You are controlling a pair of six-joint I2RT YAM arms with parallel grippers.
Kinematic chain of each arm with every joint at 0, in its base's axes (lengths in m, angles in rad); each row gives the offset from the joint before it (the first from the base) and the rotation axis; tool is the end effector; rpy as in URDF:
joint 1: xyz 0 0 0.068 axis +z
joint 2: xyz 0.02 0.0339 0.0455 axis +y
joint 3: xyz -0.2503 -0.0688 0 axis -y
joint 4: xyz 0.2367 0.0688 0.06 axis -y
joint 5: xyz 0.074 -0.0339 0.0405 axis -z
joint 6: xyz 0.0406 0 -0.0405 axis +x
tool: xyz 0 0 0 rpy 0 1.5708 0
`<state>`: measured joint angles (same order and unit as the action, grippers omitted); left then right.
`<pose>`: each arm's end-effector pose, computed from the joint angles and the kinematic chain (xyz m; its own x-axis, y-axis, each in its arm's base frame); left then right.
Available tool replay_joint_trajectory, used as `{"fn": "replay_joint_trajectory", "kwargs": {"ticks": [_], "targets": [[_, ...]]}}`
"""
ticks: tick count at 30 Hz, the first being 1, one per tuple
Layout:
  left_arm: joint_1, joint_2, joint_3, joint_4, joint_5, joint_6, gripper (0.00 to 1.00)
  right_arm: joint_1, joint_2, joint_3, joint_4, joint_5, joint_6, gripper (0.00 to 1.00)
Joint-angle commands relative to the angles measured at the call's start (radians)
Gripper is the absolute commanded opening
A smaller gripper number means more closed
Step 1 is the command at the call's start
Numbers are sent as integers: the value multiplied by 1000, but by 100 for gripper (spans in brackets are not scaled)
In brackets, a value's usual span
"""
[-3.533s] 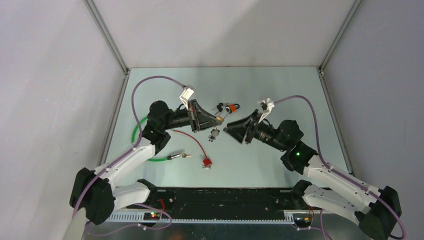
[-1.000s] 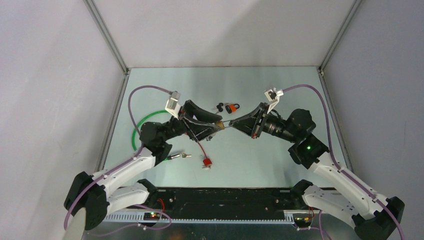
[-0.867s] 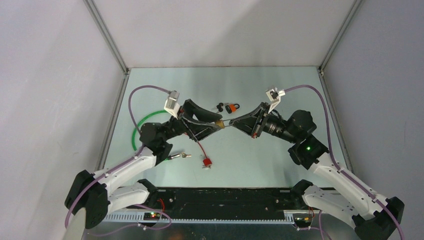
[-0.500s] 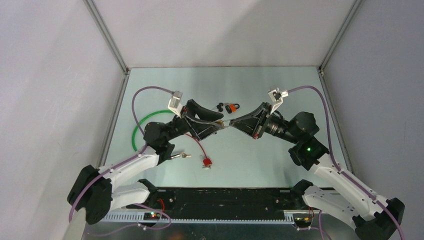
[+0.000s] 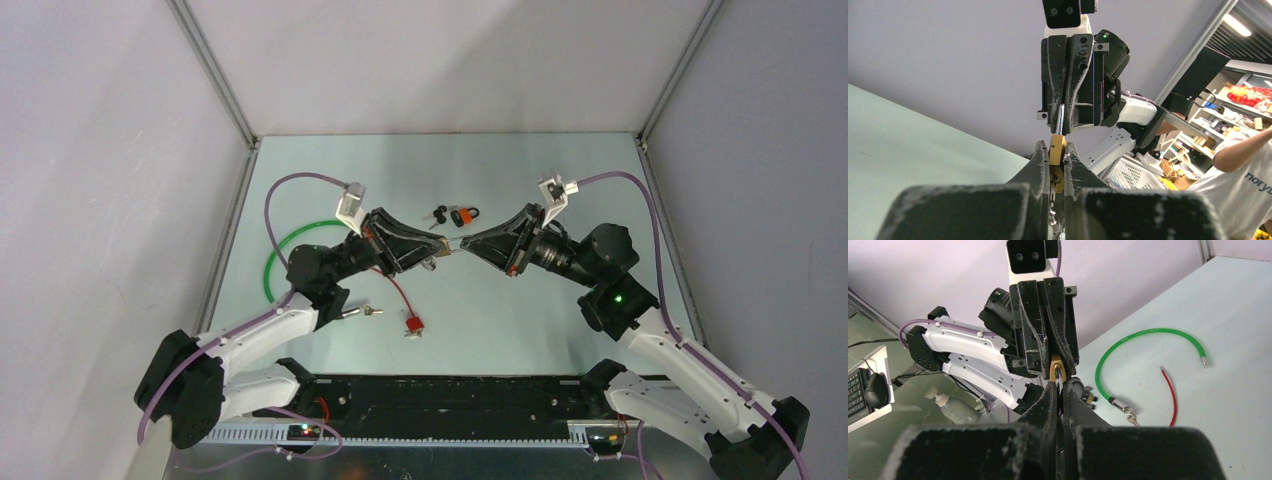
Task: Lock with the key
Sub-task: Lock the lock.
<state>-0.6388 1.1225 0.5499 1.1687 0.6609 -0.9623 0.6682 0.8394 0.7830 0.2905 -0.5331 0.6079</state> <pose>0.1704 -0.1576 0.3208 -0.4632 -0.4629 -0.7558 0.8720 -0.0855 -0.4820 0.1430 0.1392 0.3716 -0.3769 0.3291 -0.8658 -0.8605 0.2214 0.4588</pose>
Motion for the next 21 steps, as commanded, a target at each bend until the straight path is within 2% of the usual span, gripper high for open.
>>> {"fn": "replay_joint_trajectory", "kwargs": {"ticks": [1, 11, 17, 21], "targets": [[-4, 17, 17, 1, 15, 13, 0, 21, 7, 15, 94, -13, -1, 0], [-23, 36, 49, -18, -66, 15, 0, 246, 160, 12, 108, 77, -64, 0], [-21, 51, 88, -41, -55, 11, 0, 261, 200, 4, 100, 69, -56, 0], [-20, 61, 101, -46, -40, -16, 0, 210, 181, 1, 47, 102, -44, 0]]}}
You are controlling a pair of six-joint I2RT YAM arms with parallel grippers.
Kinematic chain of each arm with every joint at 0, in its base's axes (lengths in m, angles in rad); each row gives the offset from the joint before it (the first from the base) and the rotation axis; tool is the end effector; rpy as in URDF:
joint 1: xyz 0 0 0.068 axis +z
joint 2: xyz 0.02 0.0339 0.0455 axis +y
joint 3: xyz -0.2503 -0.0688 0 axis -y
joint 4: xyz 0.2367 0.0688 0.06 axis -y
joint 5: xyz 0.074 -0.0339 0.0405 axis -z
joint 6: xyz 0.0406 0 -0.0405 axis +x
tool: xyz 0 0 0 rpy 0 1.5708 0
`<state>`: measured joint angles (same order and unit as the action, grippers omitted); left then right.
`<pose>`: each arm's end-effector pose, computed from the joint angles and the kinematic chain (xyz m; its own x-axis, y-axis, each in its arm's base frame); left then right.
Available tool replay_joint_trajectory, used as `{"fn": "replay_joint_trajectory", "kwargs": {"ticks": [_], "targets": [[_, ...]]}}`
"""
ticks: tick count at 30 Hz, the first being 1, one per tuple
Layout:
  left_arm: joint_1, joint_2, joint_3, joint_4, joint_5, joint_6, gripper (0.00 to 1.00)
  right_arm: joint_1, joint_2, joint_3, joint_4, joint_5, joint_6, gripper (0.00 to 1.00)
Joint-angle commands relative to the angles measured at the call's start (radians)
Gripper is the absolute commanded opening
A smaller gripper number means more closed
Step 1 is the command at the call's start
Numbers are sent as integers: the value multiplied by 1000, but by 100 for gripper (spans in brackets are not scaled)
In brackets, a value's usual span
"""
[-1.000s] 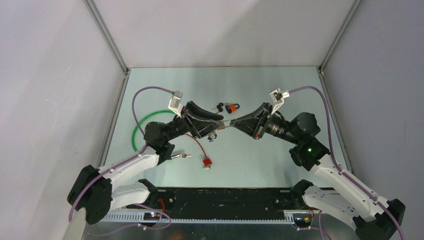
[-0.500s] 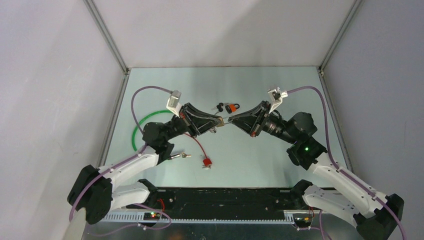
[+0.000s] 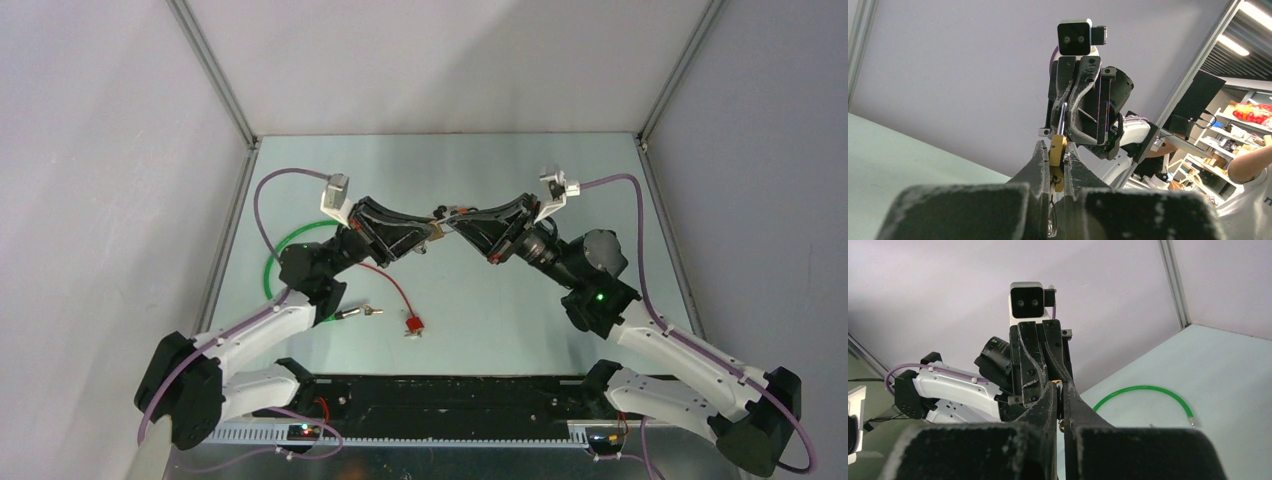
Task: Lock with the key
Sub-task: Lock the lock.
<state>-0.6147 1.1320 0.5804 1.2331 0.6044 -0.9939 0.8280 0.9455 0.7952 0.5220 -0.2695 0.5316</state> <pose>0.1747 -0.1516 0.3348 -0.4192 -0.5482 -0.7236 0.8868 -0.0767 -0.4557 0.1421 0.1708 0.3814 -0.2332 0.4685 -0.8522 -0.8812 0.2688 0.3889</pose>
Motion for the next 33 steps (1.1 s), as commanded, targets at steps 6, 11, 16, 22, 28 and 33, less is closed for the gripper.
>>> {"fn": "replay_joint_trajectory", "kwargs": {"ticks": [6, 11, 16, 22, 28, 33], "targets": [[-44, 22, 17, -108, -60, -55, 0, -14, 18, -14, -114, -51, 5, 47], [-45, -1, -26, -61, -146, -137, 0, -15, 62, -42, 36, 14, 76, 65], [-45, -10, -58, -34, -189, -201, 0, -15, 53, -146, 254, 103, 165, 66], [-45, -8, -93, 19, -254, -274, 0, -27, 23, -198, 347, 174, 201, 71], [-45, 3, -105, 35, -278, -303, 0, -57, 38, -183, 367, 174, 250, 69], [-44, 11, -102, 39, -274, -305, 0, -64, 80, -141, 321, 128, 275, 54]]}}
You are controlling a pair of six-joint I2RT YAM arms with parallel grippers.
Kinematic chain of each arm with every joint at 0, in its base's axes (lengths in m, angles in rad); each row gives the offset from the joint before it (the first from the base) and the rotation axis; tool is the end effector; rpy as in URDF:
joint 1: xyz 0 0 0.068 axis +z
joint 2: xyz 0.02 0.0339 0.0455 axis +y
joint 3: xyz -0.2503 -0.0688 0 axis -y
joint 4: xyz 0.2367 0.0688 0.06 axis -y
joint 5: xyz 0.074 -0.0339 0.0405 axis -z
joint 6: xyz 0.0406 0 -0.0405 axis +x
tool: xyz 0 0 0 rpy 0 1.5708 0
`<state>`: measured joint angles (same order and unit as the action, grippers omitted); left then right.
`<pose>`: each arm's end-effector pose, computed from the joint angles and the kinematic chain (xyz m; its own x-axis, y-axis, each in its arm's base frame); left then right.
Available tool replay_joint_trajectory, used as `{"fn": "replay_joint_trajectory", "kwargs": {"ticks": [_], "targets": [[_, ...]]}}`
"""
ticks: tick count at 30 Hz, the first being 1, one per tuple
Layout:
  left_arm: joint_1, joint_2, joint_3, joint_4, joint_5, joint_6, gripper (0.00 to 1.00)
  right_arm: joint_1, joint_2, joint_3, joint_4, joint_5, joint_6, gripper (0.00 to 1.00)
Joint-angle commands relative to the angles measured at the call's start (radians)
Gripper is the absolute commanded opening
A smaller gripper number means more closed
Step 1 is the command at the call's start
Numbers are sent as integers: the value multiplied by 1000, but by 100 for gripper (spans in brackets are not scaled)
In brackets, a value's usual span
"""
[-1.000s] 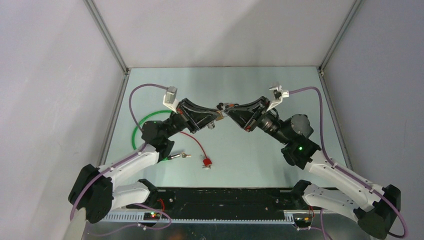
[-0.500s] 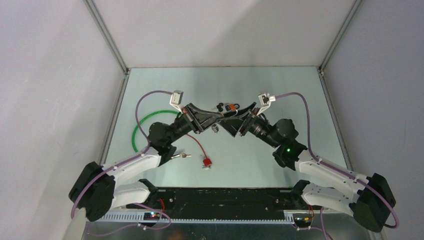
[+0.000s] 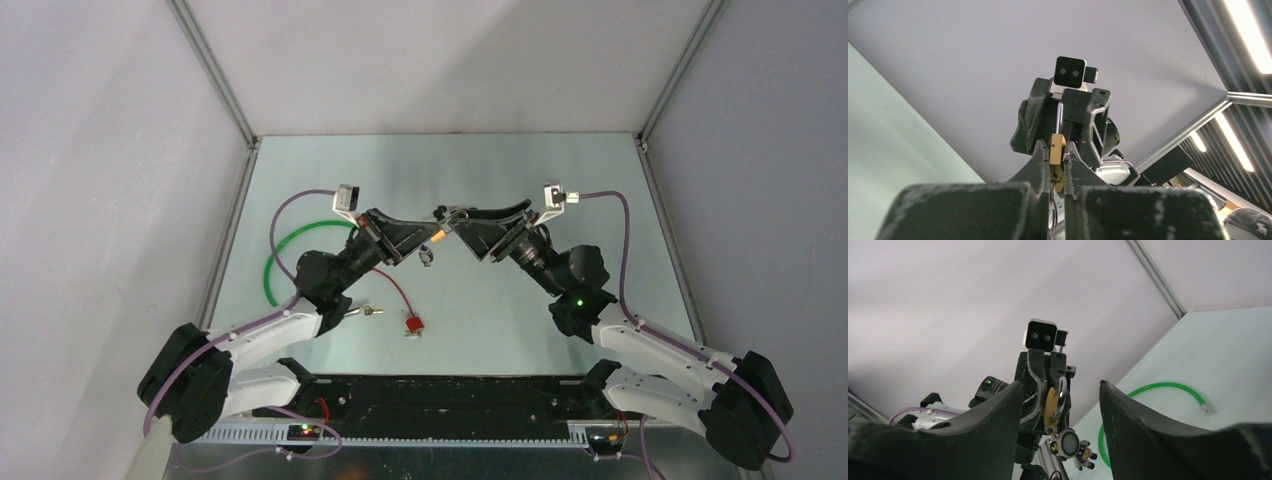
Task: Lock with the key
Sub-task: Lock the lock, then place the key at the center of the board.
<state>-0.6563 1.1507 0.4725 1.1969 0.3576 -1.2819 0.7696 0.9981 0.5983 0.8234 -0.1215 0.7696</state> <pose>0.1792 -0.1560 0.2958 -0.6669 -0.6198 -0.4138 0.6079 -0.1314 -0.7830 0.1617 0.1635 0.3340 -0.3238 0.6480 -0.6894 -0.7585 0.2577 0.5986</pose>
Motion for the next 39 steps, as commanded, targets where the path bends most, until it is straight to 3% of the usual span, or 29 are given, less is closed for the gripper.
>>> {"fn": "replay_joint_trajectory", "kwargs": {"ticks": [1, 8, 10, 13, 15, 22, 25, 29, 34, 36, 39], "targets": [[-2, -6, 7, 75, -22, -17, 0, -6, 32, 58, 18, -20, 43, 51], [-4, -4, 0, 75, 8, -20, 6, -7, 61, 96, -19, -38, 45, 32], [-3, -11, -10, 75, 16, -17, 13, -8, 68, 102, -24, -43, 47, 21], [-2, -34, -31, 75, 17, 2, 44, -14, 68, 104, -25, -44, 53, 2], [8, -48, -48, 61, 31, 19, 55, -21, 55, 105, -34, -44, 54, 0], [50, -36, -53, 6, 214, 128, 61, -54, 11, 119, -86, -95, 47, 0], [60, -28, -41, -13, 241, 162, 59, -62, -8, 120, -103, -120, 44, 0], [66, -5, -3, -27, 296, 194, 47, -62, -28, 120, -125, -131, 39, 0], [81, 21, 12, -28, 324, 198, 12, -69, -41, 119, -126, -151, 42, 0], [85, 21, 14, -28, 326, 204, 2, -73, -46, 119, -126, -165, 41, 0], [93, 12, 10, -30, 321, 216, 0, -84, -59, 119, -146, -165, 28, 0]]}}
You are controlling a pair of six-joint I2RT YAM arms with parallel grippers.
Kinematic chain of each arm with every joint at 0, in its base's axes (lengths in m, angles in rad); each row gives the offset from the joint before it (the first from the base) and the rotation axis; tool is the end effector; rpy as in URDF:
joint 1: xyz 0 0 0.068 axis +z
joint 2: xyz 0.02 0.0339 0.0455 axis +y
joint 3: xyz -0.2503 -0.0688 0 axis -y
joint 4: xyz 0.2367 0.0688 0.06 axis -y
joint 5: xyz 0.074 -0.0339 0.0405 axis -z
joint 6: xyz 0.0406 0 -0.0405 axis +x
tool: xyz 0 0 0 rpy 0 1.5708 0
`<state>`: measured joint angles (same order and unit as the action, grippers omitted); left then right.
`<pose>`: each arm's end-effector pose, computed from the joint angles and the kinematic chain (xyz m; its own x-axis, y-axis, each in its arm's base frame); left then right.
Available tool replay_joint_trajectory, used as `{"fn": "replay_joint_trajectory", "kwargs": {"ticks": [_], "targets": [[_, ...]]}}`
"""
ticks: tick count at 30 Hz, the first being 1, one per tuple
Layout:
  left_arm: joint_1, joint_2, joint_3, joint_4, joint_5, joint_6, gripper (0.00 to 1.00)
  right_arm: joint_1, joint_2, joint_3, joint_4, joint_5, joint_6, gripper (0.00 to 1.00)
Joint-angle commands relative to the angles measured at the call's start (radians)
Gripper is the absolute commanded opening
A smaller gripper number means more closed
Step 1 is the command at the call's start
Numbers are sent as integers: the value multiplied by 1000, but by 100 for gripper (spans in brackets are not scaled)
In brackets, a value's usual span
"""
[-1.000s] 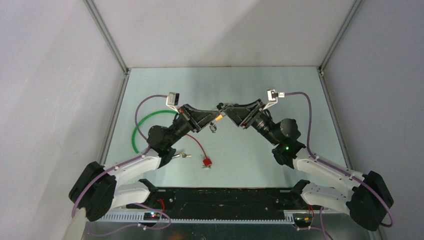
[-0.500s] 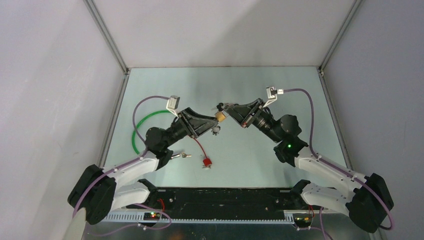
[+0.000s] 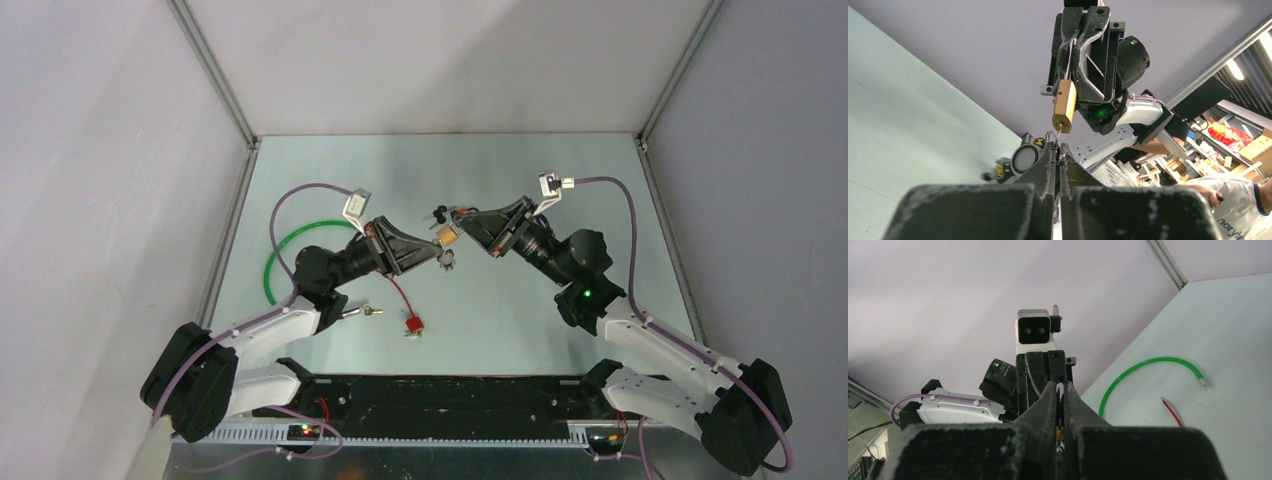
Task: Lock with the key
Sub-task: Place the key at the center of the board.
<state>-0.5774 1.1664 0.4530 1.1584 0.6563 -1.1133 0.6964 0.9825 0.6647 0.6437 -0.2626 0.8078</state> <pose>0.1839 -0.1494 0.2798 -0.6427 -0.4296 -0.6343 0.7184 -0.0504 -0.6938 0.1712 0.1569 0.3410 -0.4144 0.5634 -0.7148 -0.7360 0.2545 0.6273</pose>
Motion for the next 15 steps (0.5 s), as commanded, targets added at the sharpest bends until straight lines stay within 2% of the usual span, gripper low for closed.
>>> {"fn": "replay_joint_trajectory", "kwargs": {"ticks": [1, 11, 15], "targets": [[16, -11, 26, 6, 20, 53, 0, -19, -55, 53, 19, -16, -15, 0], [30, -34, -72, -96, -32, 115, 0, -184, -131, 50, -30, -29, -10, 0], [24, 11, -45, -174, -63, 147, 0, -258, -143, 50, -133, -31, -30, 0]]}}
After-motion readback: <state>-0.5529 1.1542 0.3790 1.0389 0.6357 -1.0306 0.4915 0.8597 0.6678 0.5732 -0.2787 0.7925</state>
